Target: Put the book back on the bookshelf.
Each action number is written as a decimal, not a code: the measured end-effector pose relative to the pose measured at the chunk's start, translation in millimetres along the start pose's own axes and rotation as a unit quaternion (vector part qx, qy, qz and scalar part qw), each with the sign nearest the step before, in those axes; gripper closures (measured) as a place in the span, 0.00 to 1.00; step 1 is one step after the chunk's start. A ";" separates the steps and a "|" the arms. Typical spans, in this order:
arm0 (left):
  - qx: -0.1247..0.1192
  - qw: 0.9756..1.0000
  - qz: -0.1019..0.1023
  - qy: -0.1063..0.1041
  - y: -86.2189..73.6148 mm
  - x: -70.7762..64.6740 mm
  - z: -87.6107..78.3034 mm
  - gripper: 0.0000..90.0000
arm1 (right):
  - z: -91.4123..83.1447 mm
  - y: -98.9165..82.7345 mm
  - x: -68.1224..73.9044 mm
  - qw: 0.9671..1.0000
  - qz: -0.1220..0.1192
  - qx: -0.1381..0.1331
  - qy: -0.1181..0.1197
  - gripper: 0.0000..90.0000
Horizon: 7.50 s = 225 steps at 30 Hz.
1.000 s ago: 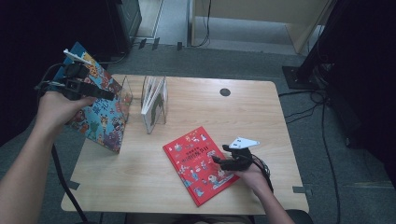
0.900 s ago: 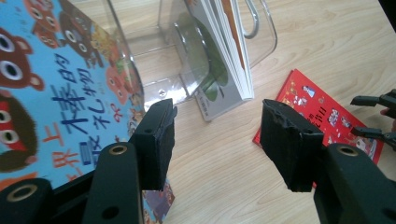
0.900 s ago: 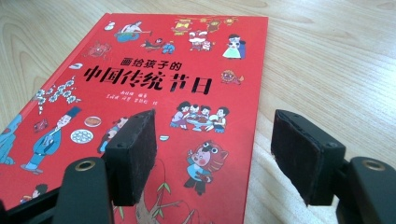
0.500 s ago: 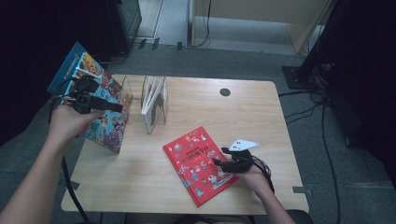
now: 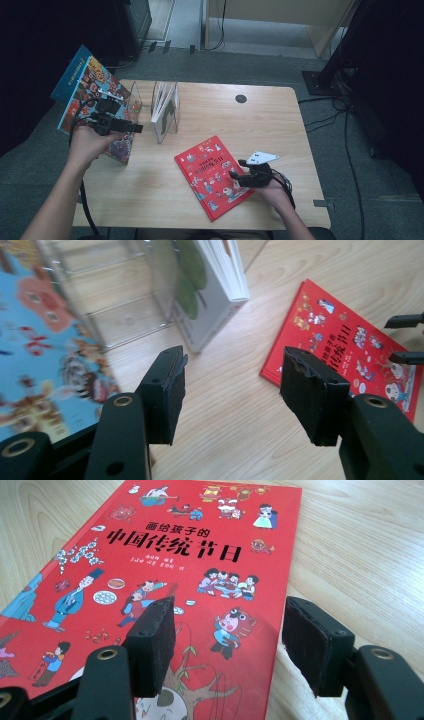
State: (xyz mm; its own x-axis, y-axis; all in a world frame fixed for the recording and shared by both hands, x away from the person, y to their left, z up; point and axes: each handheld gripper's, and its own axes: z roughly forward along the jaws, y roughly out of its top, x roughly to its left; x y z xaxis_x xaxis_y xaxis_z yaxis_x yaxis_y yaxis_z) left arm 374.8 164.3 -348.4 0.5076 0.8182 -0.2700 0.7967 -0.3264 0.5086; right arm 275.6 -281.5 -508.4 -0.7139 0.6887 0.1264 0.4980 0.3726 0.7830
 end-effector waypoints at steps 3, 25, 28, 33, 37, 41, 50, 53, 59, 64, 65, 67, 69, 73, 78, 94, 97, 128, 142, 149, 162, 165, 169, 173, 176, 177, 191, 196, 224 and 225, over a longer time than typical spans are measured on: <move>0.004 1.000 0.007 -0.003 -3.3 -4.4 10.6 0.49 | -1.7 -2.1 -0.1 1.000 0.002 0.000 -0.002 0.43; -0.001 0.998 0.057 -0.040 -15.7 -37.6 69.1 0.48 | -15.7 -19.0 6.0 1.000 0.008 0.002 -0.008 0.42; -0.007 0.997 0.060 -0.053 -16.6 -40.8 75.5 0.49 | -17.4 -21.5 6.5 1.000 0.010 0.000 -0.008 0.41; -0.009 0.996 0.075 -0.055 -21.9 -45.0 89.4 0.49 | -18.0 -26.8 10.0 1.000 0.014 0.003 -0.005 0.41; 0.003 0.994 0.094 -0.051 -26.2 -47.8 101.2 0.53 | -19.9 -29.3 12.2 1.000 0.012 0.007 -0.007 0.41; 0.003 0.994 0.095 -0.057 -30.5 -48.2 113.3 0.53 | -22.2 -33.2 12.7 1.000 0.023 0.008 -0.005 0.40; 0.020 0.992 0.111 -0.054 -32.8 -48.9 131.0 0.51 | -31.2 -41.5 16.6 1.000 0.027 0.008 -0.006 0.39; 0.024 0.992 0.110 -0.057 -33.3 -47.3 136.3 0.51 | -34.6 -43.8 19.3 1.000 0.027 0.010 -0.011 0.39; 0.025 0.993 0.093 -0.070 -36.2 -44.2 146.7 0.50 | -39.8 -49.8 23.1 0.999 0.035 0.008 -0.014 0.37; 0.031 0.993 0.093 -0.071 -39.8 -42.0 151.5 0.50 | -43.3 -51.8 25.1 0.999 0.037 0.011 -0.017 0.37; 0.031 0.993 0.093 -0.071 -39.8 -42.0 151.5 0.50 | -44.4 -52.5 25.8 0.999 0.034 0.011 -0.020 0.37; 0.029 0.993 0.097 -0.069 -40.5 -42.4 152.0 0.49 | -46.4 -53.1 28.7 0.999 0.028 0.013 -0.024 0.37; 0.029 0.992 0.096 -0.071 -40.6 -41.9 152.9 0.49 | -47.4 -53.4 30.1 0.999 0.019 0.014 -0.028 0.37; 0.034 0.992 0.098 -0.070 -41.4 -42.0 156.4 0.49 | -49.4 -55.0 29.6 0.999 0.027 0.016 -0.024 0.37; 0.041 0.992 0.099 -0.072 -42.5 -43.7 160.6 0.49 | -50.9 -57.0 32.1 0.999 0.023 0.020 -0.028 0.37; 0.034 0.994 0.085 -0.067 -51.4 -35.4 155.0 0.50 | -44.5 -56.5 38.2 0.999 -0.010 0.033 -0.040 0.37; 0.026 0.995 0.076 -0.064 -53.9 -33.3 152.5 0.50 | -41.5 -54.9 39.1 0.999 -0.007 0.031 -0.041 0.37; -0.001 0.997 0.050 -0.058 -82.9 -41.0 143.9 0.69 | -30.2 -45.1 33.4 0.999 -0.011 0.030 -0.038 0.38; -0.017 0.997 0.033 -0.066 -70.9 -45.8 157.5 0.80 | -27.6 -44.5 33.3 0.999 -0.010 0.025 -0.039 0.36; -0.031 0.997 0.031 -0.060 -63.5 -46.3 164.0 0.83 | -25.7 -42.8 33.3 0.999 -0.008 0.027 -0.041 0.34; -0.033 0.997 0.025 -0.063 -52.5 -53.4 175.7 0.87 | -18.3 -38.2 31.9 0.999 -0.003 0.021 -0.036 0.28; -0.033 0.997 0.013 -0.069 -51.6 -54.2 177.1 0.86 | -16.3 -35.9 31.9 0.999 0.004 0.020 -0.035 0.27; -0.033 0.997 0.017 -0.074 -52.6 -54.8 176.0 0.83 | -16.1 -33.7 29.9 0.999 0.007 0.016 -0.029 0.27; -0.023 0.998 0.027 -0.054 -53.5 -58.4 171.3 0.73 | -20.6 -30.3 26.2 0.999 0.014 0.006 -0.028 0.36; -0.026 0.998 0.024 -0.053 -55.8 -58.7 166.1 0.79 | -22.8 -28.0 23.0 0.999 0.019 -0.001 -0.036 0.37; -0.026 0.998 0.020 -0.056 -56.5 -58.1 164.9 0.83 | -22.8 -27.4 21.9 0.999 0.022 0.000 -0.037 0.38; -0.020 0.998 0.028 -0.045 -67.2 -66.6 162.3 0.88 | -10.1 -8.2 7.7 0.999 0.015 0.009 -0.049 0.62; -0.018 0.998 0.027 -0.050 -65.1 -68.1 168.9 0.89 | -5.9 -3.1 0.5 0.998 0.019 0.013 -0.055 0.70; -0.020 0.998 0.028 -0.060 -56.8 -83.6 180.3 0.86 | 17.9 27.1 -37.2 0.983 0.148 0.089 -0.054 0.52; -0.020 0.998 0.026 -0.062 -56.9 -83.2 180.3 0.86 | 18.4 28.3 -37.2 0.982 0.154 0.092 -0.055 0.52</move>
State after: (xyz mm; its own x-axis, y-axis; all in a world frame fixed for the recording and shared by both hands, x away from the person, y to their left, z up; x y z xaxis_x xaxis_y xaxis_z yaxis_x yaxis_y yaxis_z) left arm 346.4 29.4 -502.3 0.5866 0.7347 -0.3407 0.7560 -0.3459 0.5557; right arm 325.4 -285.1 -502.2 -0.4641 0.8451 0.2655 0.7693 0.2359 0.5938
